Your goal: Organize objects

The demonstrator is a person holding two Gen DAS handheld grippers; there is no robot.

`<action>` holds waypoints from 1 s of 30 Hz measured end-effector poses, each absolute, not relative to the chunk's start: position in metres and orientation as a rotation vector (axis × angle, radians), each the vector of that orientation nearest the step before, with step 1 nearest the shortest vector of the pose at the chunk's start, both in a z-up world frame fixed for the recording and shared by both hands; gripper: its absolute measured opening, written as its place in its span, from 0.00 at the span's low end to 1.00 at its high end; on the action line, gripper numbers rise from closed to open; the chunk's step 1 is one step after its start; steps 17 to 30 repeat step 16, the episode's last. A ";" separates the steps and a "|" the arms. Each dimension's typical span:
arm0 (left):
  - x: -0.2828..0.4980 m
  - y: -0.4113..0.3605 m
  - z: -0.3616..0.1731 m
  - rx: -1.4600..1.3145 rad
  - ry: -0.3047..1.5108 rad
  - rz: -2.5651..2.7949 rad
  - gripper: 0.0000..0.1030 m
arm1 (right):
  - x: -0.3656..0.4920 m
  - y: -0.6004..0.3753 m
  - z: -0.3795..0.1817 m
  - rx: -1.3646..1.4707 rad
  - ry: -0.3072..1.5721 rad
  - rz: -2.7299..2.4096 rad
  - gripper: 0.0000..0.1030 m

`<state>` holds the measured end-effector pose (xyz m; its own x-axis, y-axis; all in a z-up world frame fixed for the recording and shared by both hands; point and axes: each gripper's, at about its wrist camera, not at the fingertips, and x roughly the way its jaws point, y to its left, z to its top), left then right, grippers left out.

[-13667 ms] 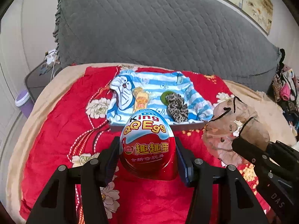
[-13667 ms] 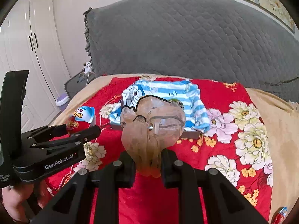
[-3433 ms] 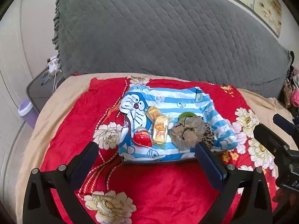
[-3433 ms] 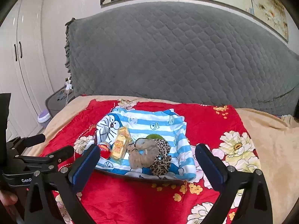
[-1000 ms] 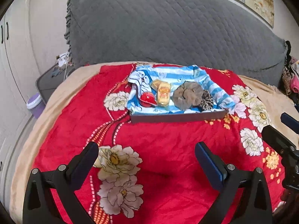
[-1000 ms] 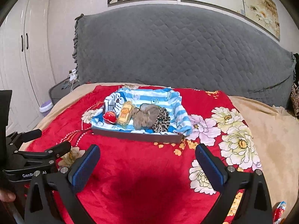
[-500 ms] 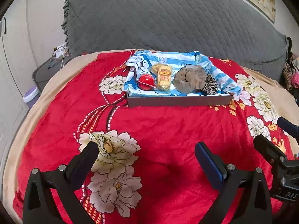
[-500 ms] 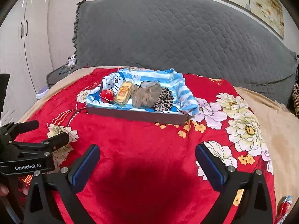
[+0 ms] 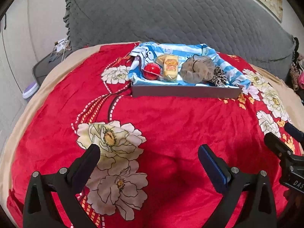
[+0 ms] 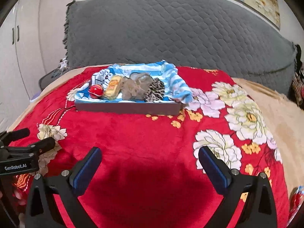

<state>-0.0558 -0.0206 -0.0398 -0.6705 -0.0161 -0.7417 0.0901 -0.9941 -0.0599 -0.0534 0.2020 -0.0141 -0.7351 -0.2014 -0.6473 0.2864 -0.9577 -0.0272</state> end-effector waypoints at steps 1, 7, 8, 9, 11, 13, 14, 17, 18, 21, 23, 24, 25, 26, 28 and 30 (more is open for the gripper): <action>-0.056 -0.021 -0.040 1.251 0.141 -2.813 0.99 | -0.054 0.204 -0.016 0.995 0.168 -2.697 0.99; -0.056 -0.022 -0.051 1.279 0.150 -2.799 0.99 | -0.058 0.214 -0.025 1.042 0.118 -2.717 0.99; -0.056 -0.022 -0.053 1.283 0.157 -2.796 0.99 | -0.059 0.215 -0.026 1.046 0.119 -2.724 1.00; -0.056 -0.023 -0.055 1.287 0.165 -2.793 0.99 | -0.059 0.216 -0.026 1.052 0.114 -2.725 1.00; -0.055 -0.023 -0.057 1.288 0.176 -2.792 0.99 | -0.060 0.216 -0.028 1.066 0.107 -2.722 1.00; -0.054 -0.022 -0.059 1.290 0.171 -2.798 0.99 | -0.060 0.216 -0.029 1.067 0.113 -2.723 1.00; -0.053 -0.021 -0.059 1.291 0.164 -2.801 0.99 | -0.061 0.215 -0.029 1.071 0.113 -2.721 1.00; -0.053 -0.019 -0.060 1.299 0.144 -2.801 0.99 | -0.061 0.214 -0.031 1.082 0.110 -2.713 1.00; -0.053 -0.019 -0.060 1.299 0.144 -2.801 0.99 | -0.061 0.214 -0.031 1.082 0.110 -2.713 1.00; -0.053 -0.019 -0.060 1.299 0.144 -2.801 0.99 | -0.061 0.214 -0.031 1.082 0.110 -2.713 1.00; -0.053 -0.019 -0.060 1.299 0.144 -2.801 0.99 | -0.061 0.214 -0.031 1.082 0.110 -2.713 1.00; -0.053 -0.019 -0.060 1.299 0.144 -2.801 0.99 | -0.061 0.214 -0.031 1.082 0.110 -2.713 1.00; -0.053 -0.019 -0.060 1.299 0.144 -2.801 0.99 | -0.061 0.214 -0.031 1.082 0.110 -2.713 1.00; -0.053 -0.019 -0.060 1.299 0.144 -2.801 0.99 | -0.061 0.214 -0.031 1.082 0.110 -2.713 1.00; -0.053 -0.019 -0.060 1.299 0.144 -2.801 0.99 | -0.061 0.214 -0.031 1.082 0.110 -2.713 1.00; -0.053 -0.019 -0.060 1.299 0.144 -2.801 0.99 | -0.061 0.214 -0.031 1.082 0.110 -2.713 1.00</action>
